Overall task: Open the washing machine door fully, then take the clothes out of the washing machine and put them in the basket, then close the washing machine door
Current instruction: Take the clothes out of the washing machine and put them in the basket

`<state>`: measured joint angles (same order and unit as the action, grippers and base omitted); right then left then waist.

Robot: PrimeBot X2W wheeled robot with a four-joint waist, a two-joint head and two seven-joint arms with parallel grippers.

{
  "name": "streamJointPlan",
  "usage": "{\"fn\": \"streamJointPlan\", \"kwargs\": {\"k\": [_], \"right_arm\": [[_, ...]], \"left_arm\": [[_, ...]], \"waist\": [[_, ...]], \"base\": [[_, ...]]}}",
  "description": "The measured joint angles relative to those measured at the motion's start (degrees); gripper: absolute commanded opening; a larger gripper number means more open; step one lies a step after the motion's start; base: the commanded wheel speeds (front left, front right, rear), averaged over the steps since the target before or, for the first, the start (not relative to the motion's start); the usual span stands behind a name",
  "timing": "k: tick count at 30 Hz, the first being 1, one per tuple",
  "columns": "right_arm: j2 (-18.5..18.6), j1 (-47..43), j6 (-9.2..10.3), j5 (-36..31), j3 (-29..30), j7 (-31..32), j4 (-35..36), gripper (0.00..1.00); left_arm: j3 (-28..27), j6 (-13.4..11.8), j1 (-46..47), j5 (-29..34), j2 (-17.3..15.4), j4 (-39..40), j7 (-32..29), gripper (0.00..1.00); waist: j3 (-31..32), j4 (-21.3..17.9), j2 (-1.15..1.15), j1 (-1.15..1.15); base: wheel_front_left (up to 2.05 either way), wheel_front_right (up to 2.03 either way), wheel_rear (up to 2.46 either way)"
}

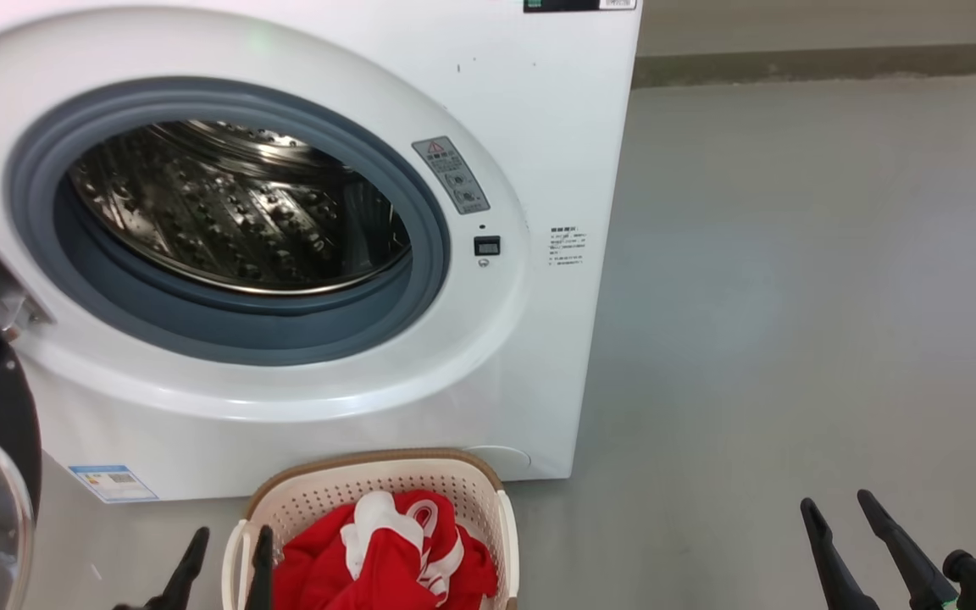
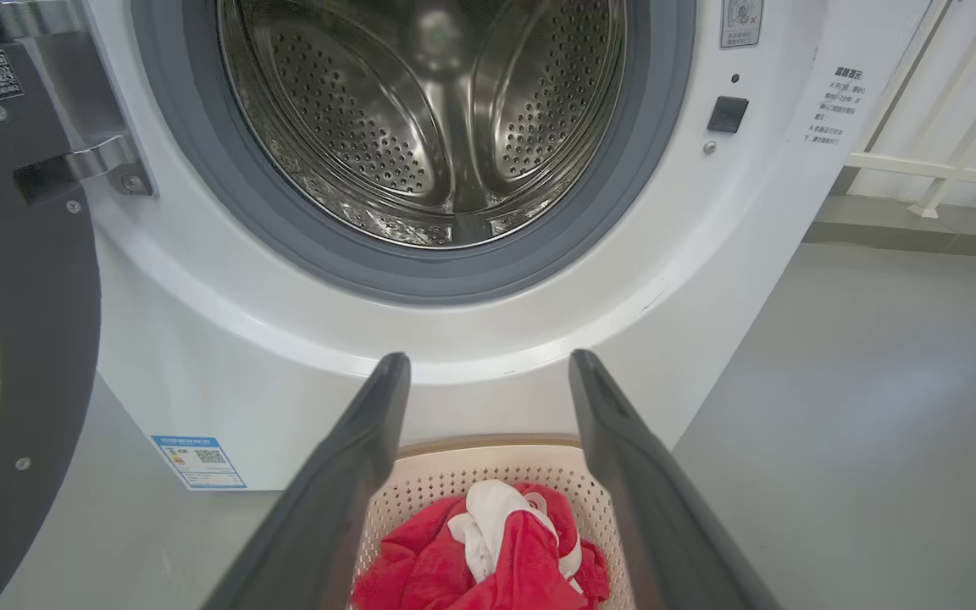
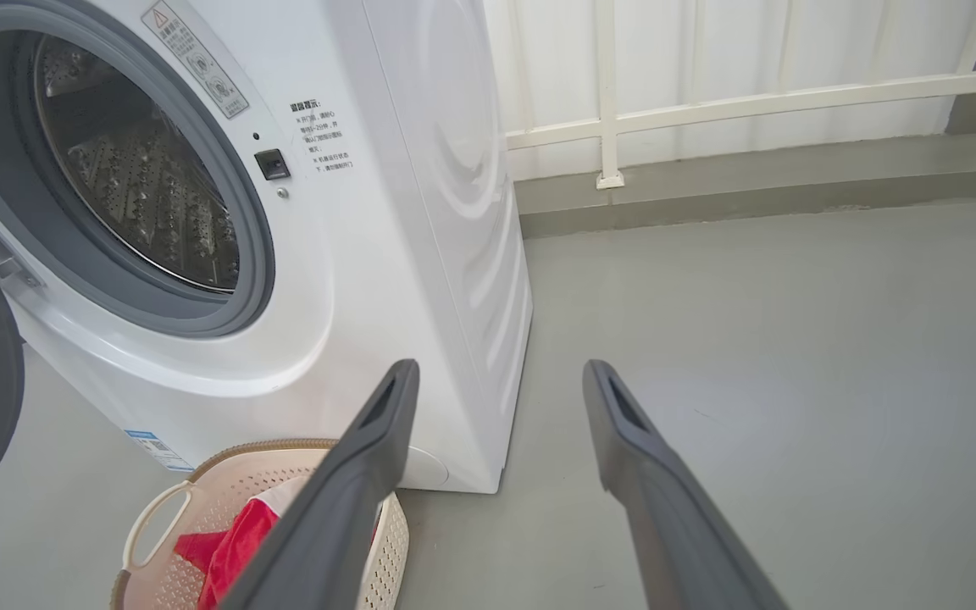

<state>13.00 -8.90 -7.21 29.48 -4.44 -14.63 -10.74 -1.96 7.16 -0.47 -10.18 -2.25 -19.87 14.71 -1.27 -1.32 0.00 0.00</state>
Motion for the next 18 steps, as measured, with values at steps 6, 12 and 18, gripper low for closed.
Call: {"fn": "streamJointPlan", "kwargs": {"k": [6, 12, 18], "right_arm": [[-0.1, -1.8, 0.00, -0.8, 0.8, 0.0, 0.4, 1.00], [-0.3, -3.9, 0.00, -0.8, 2.2, 0.0, 0.9, 1.00], [-0.5, -4.0, 0.00, -0.9, 2.4, 0.0, 1.1, 1.00]], "left_arm": [[-2.0, -0.1, -5.3, 0.1, 0.0, 5.4, 0.0, 1.00], [-2.1, -1.7, -10.4, 0.0, -0.1, 10.3, 0.0, 1.00], [-1.8, -2.2, -11.3, -0.8, -0.2, 11.1, 0.0, 1.00]], "waist": [[1.8, 0.5, 0.00, 0.00], [3.1, 0.8, 0.00, 0.00], [3.4, 1.0, 0.00, 0.00]], "base": [[0.00, 0.00, 0.00], [0.00, 0.00, 0.00], [0.00, 0.00, 0.00]]}}
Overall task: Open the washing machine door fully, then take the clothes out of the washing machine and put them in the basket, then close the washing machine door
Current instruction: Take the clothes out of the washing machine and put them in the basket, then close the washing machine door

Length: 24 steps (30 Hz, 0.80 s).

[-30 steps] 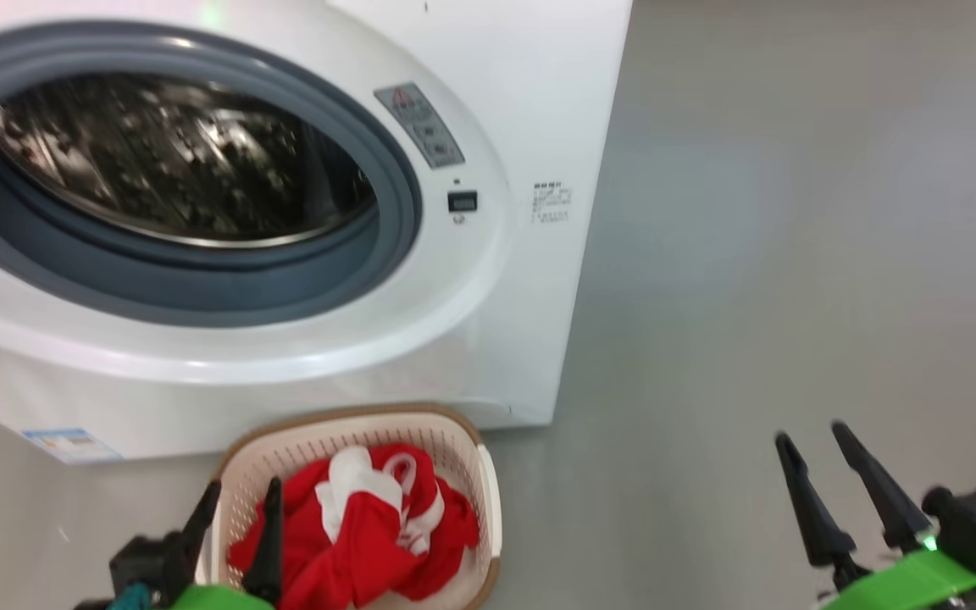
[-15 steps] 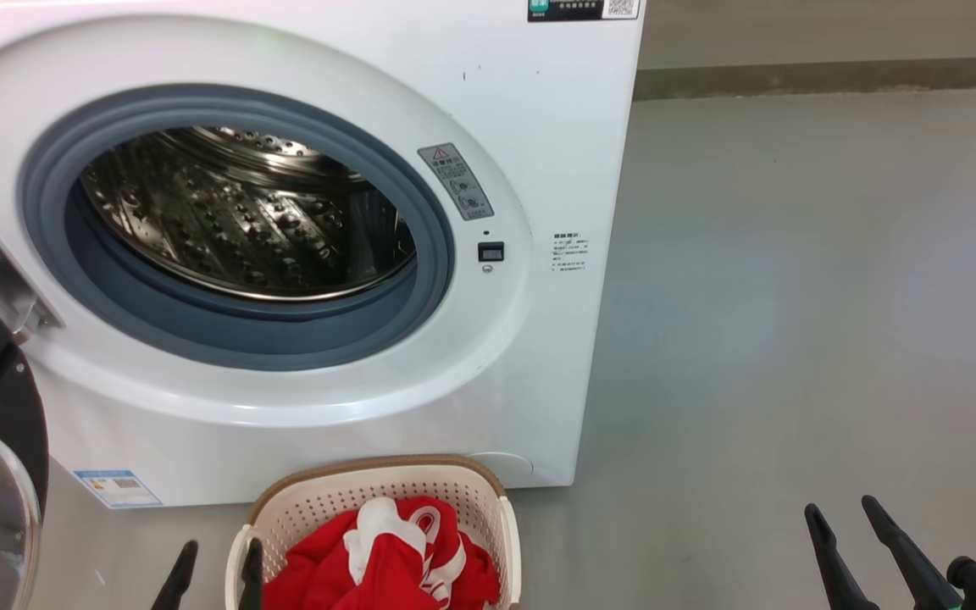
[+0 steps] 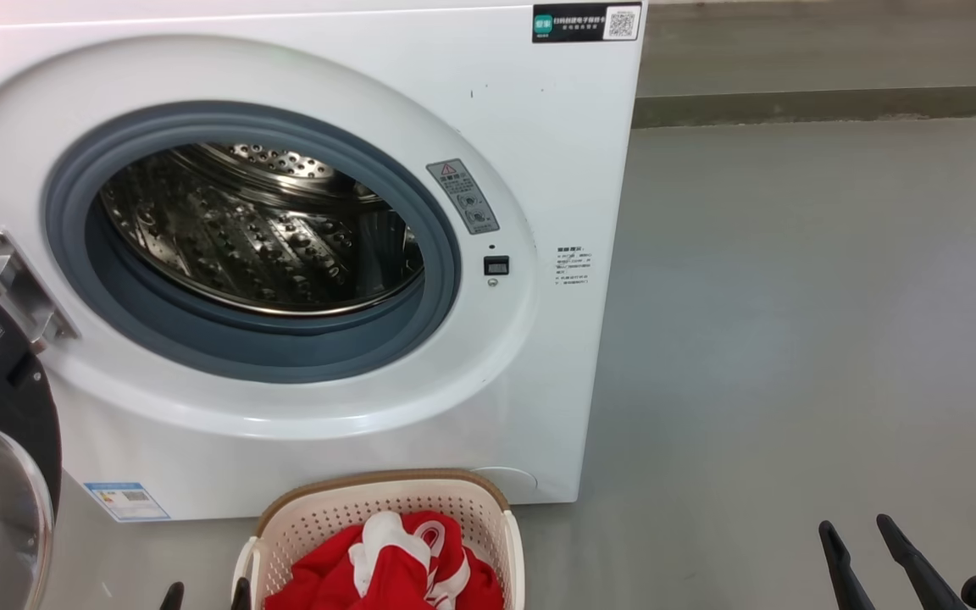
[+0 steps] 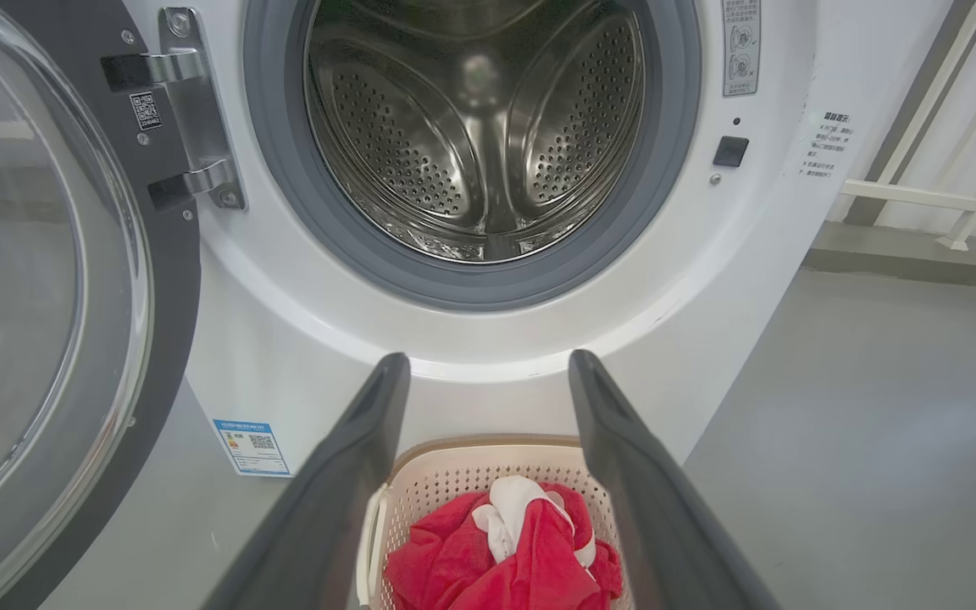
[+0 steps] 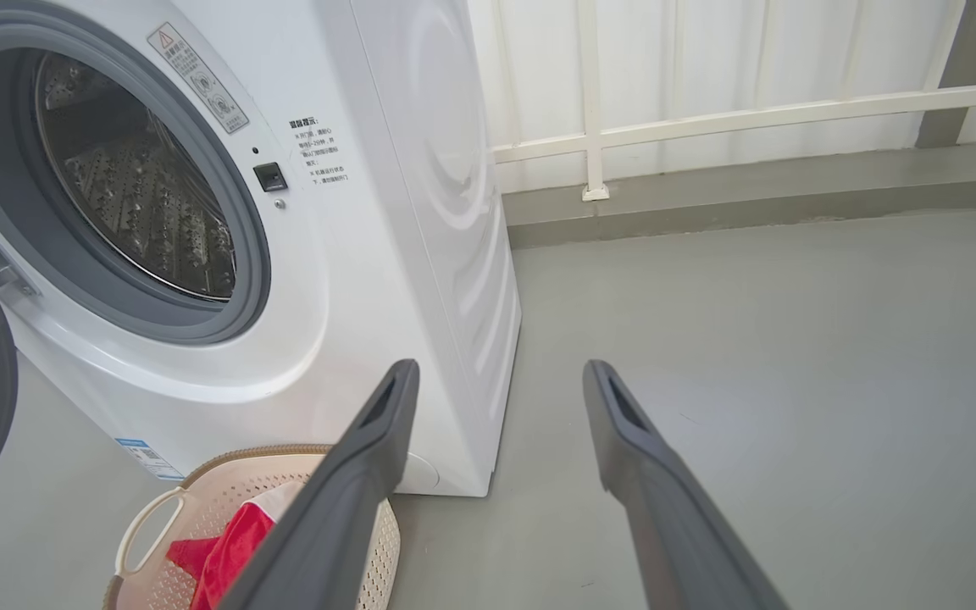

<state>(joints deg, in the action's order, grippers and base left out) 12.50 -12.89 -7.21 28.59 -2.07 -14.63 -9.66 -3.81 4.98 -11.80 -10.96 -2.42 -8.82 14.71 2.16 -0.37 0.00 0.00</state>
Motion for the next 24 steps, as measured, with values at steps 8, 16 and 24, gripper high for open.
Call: {"fn": "streamJointPlan", "kwargs": {"k": [8, 16, 24], "right_arm": [[0.0, 0.0, 0.00, -0.1, 0.4, 0.0, 0.4, 1.00], [0.0, 0.0, 0.00, -0.1, 0.8, 0.0, 0.5, 1.00], [-0.1, 0.0, 0.00, -0.4, 0.8, 0.0, 0.5, 1.00]], "left_arm": [[0.3, -0.5, 0.0, -0.7, 0.0, 0.1, 0.0, 1.00], [0.3, -0.5, 0.0, -0.7, 0.0, 0.2, 0.0, 1.00], [0.4, -1.0, 0.0, -0.7, 0.0, 0.9, 0.0, 1.00]], "waist": [[-0.2, -0.2, 0.00, 0.00], [-0.4, 0.0, 0.00, 0.00], [-0.4, -0.1, 0.00, 0.00]], "base": [[0.00, 0.00, 0.00], [0.00, 0.00, 0.00], [0.00, 0.00, 0.00]]}}
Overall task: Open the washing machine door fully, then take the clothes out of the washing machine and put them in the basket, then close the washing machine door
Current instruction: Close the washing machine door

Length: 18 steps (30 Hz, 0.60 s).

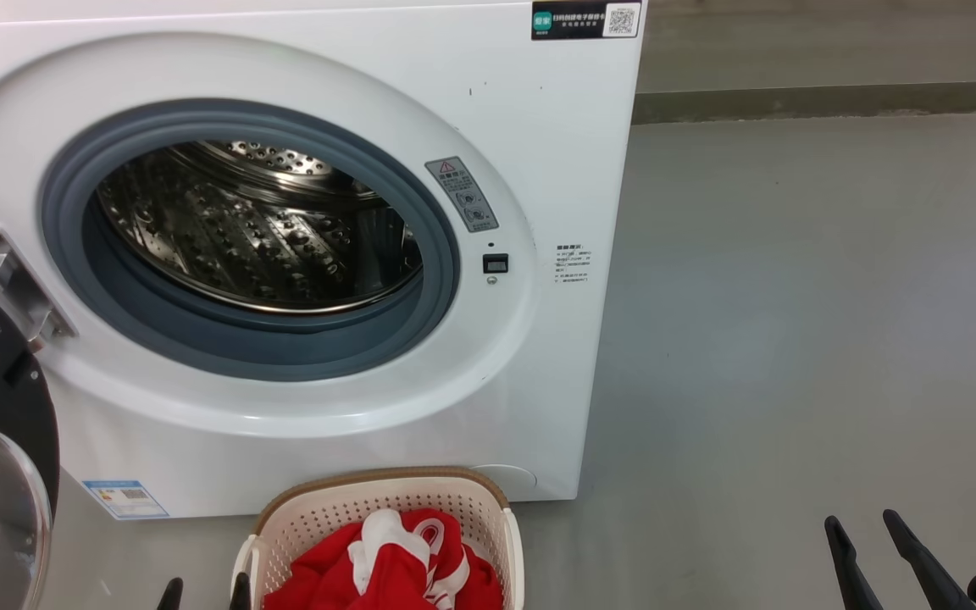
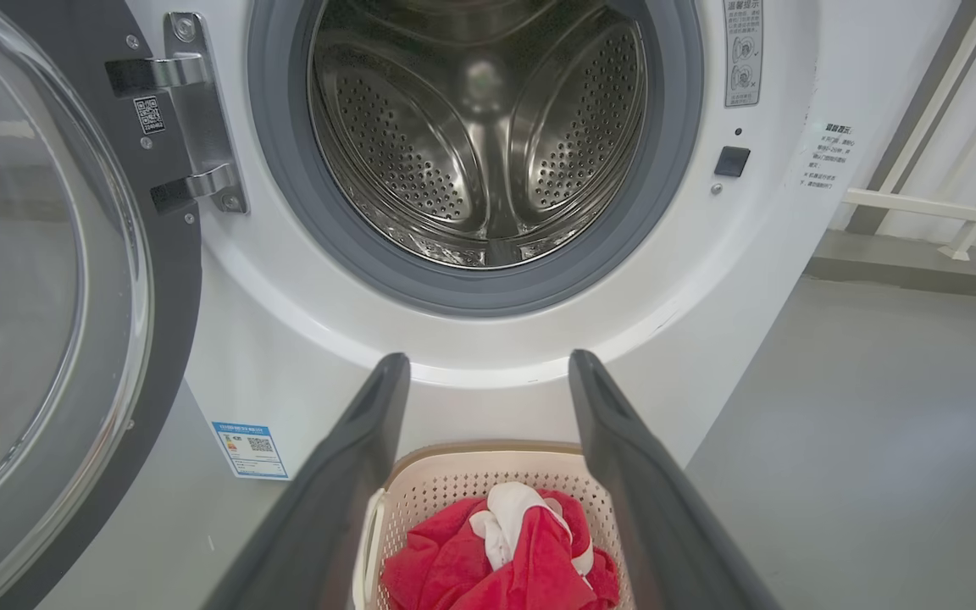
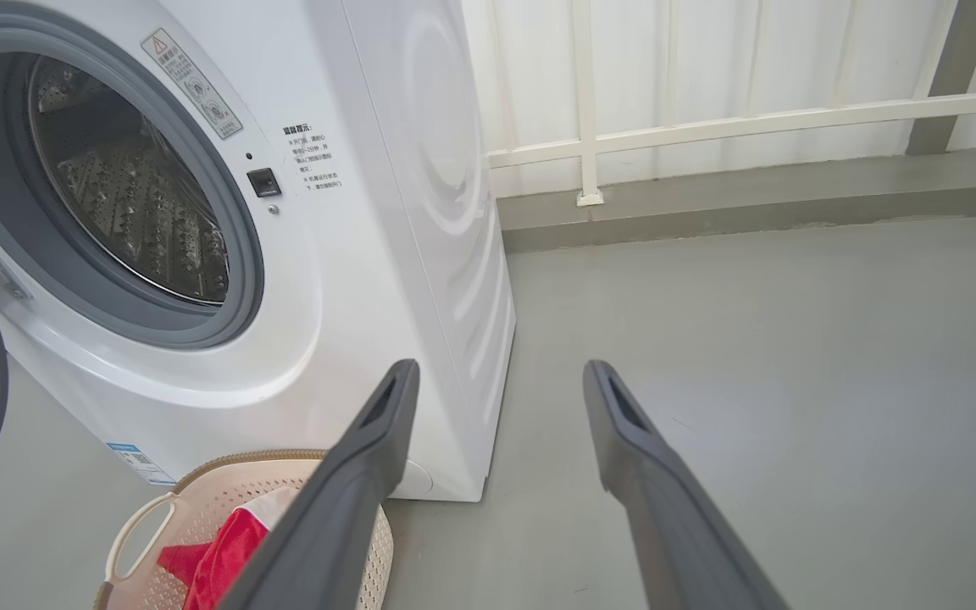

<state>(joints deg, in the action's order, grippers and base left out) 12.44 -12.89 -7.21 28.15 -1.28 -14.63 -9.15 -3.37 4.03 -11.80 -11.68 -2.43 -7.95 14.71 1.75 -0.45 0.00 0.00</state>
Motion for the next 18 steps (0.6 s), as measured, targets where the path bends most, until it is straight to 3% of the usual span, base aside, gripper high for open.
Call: {"fn": "streamJointPlan", "kwargs": {"k": [10, 18], "right_arm": [[0.0, 0.0, 0.00, 0.0, 0.0, 0.0, 0.0, 1.00], [-0.1, 0.0, 0.00, 0.0, 0.0, 0.0, 0.0, 1.00]], "left_arm": [[0.4, -0.6, 0.0, 0.0, 0.0, 0.3, 0.0, 1.00], [0.8, -0.6, 0.0, 0.0, 0.0, 0.6, 0.0, 1.00]], "waist": [[0.0, 0.0, 0.00, 0.00], [-0.2, 0.1, 0.00, 0.00]], "base": [[-0.22, 0.22, 0.00], [-1.32, 1.32, 0.00]]}}
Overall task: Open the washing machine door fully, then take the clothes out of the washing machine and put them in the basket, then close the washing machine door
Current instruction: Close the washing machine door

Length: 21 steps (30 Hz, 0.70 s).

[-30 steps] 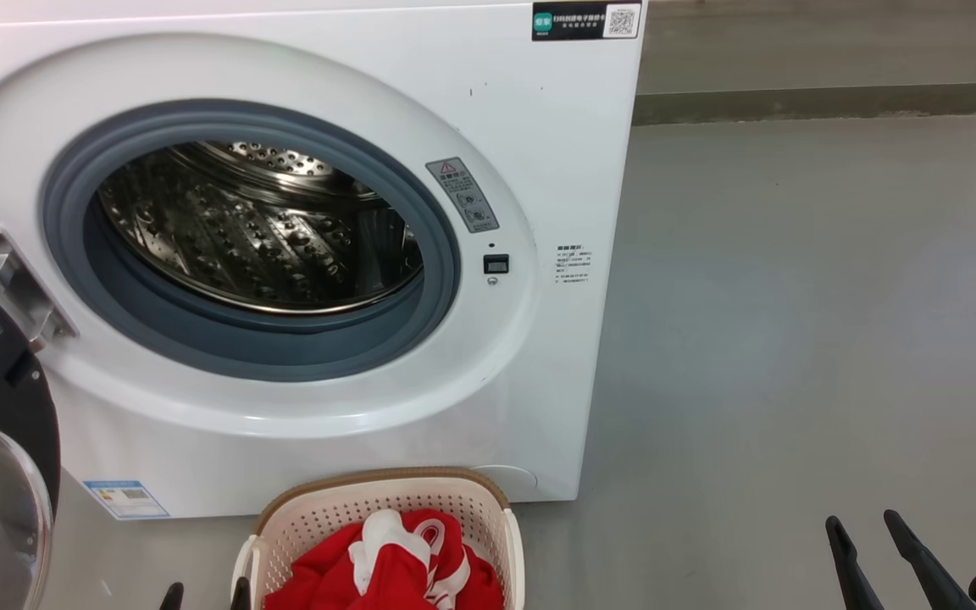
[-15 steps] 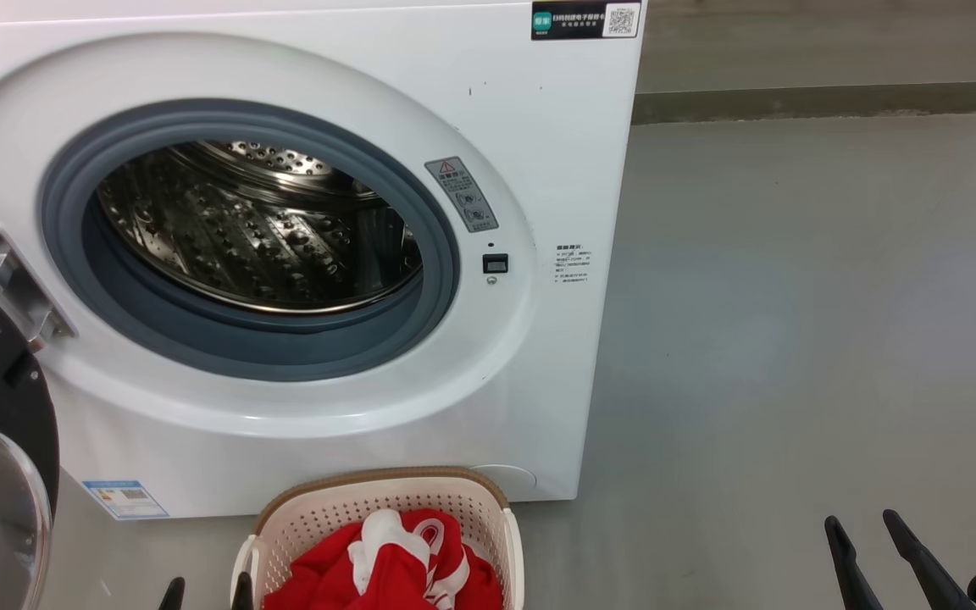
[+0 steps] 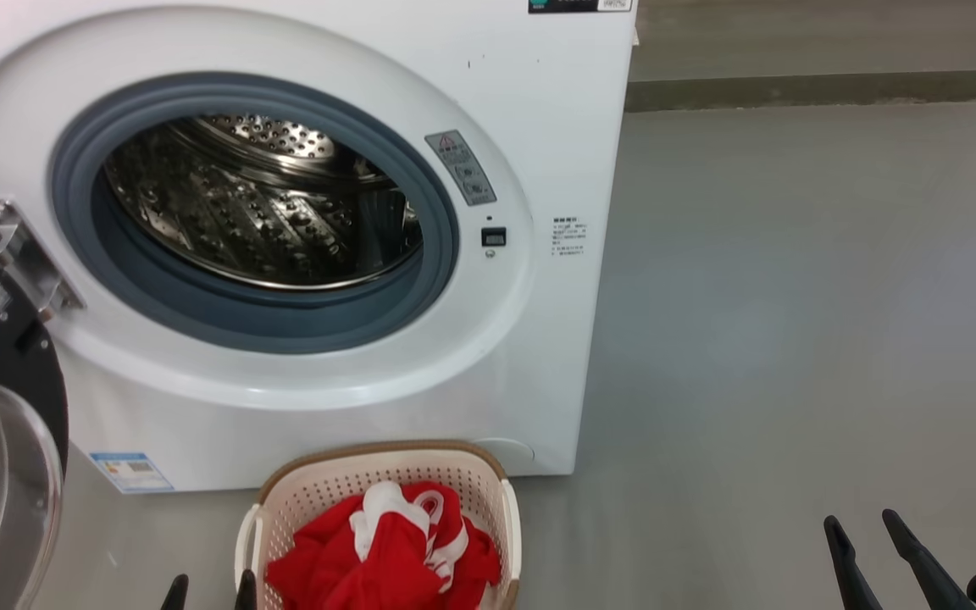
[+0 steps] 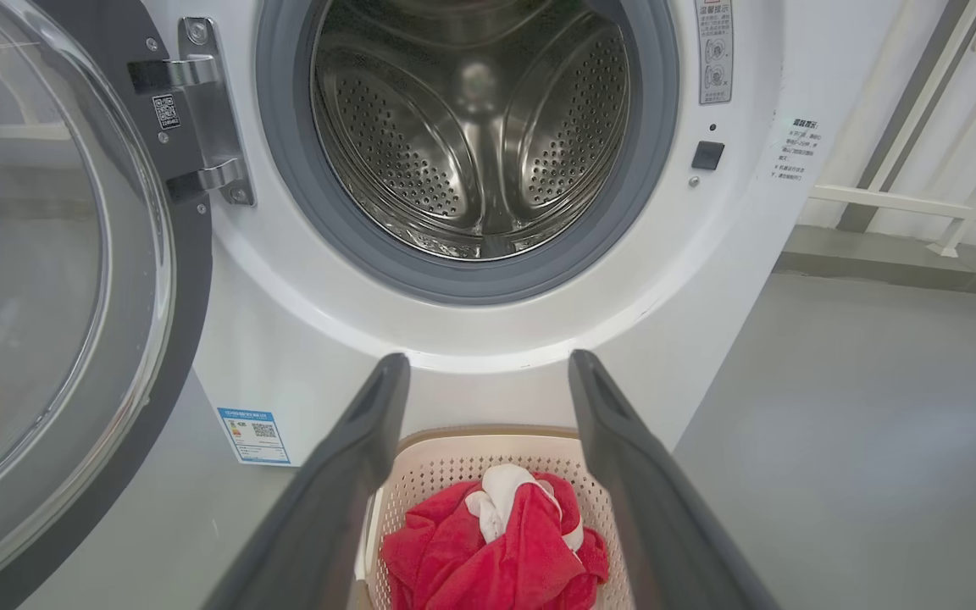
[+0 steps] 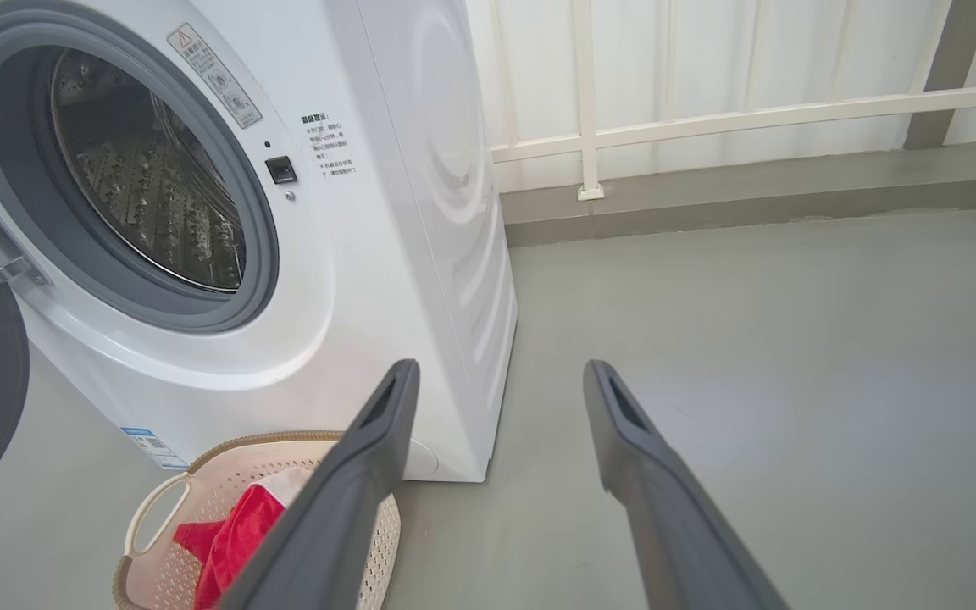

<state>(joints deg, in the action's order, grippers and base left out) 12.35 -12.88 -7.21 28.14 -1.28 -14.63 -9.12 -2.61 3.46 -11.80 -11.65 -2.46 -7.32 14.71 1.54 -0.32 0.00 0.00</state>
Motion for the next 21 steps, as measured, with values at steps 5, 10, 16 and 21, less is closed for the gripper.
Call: {"fn": "streamJointPlan", "kwargs": {"k": [5, 10, 16, 21], "right_arm": [[0.0, 0.0, 0.00, 0.0, -0.1, 0.0, 0.0, 1.00], [-0.1, 0.0, 0.00, 0.0, -0.1, 0.0, 0.0, 1.00], [-0.1, 0.0, 0.00, 0.0, -0.2, 0.0, 0.0, 1.00], [-0.1, 0.0, 0.00, 0.0, -0.5, 0.0, 0.0, 1.00]], "left_arm": [[0.4, 0.1, 0.0, 0.0, 0.0, 0.1, 0.0, 1.00], [0.4, 0.1, 0.0, 0.0, 0.0, 0.0, 0.0, 1.00], [0.5, 0.1, 0.0, 0.0, 0.0, -0.1, 0.0, 1.00], [0.5, 0.1, 0.0, 0.0, 0.0, -0.2, 0.0, 1.00]], "waist": [[-0.2, 0.0, 0.00, 0.00], [-0.3, 0.2, 0.00, 0.00], [-0.3, 0.3, 0.00, 0.00], [-0.2, 0.6, 0.00, 0.00]], "base": [[-1.56, 1.56, 0.00], [-0.88, 0.88, 0.00], [-0.18, 0.18, 0.00], [0.00, 0.00, 0.00]]}}
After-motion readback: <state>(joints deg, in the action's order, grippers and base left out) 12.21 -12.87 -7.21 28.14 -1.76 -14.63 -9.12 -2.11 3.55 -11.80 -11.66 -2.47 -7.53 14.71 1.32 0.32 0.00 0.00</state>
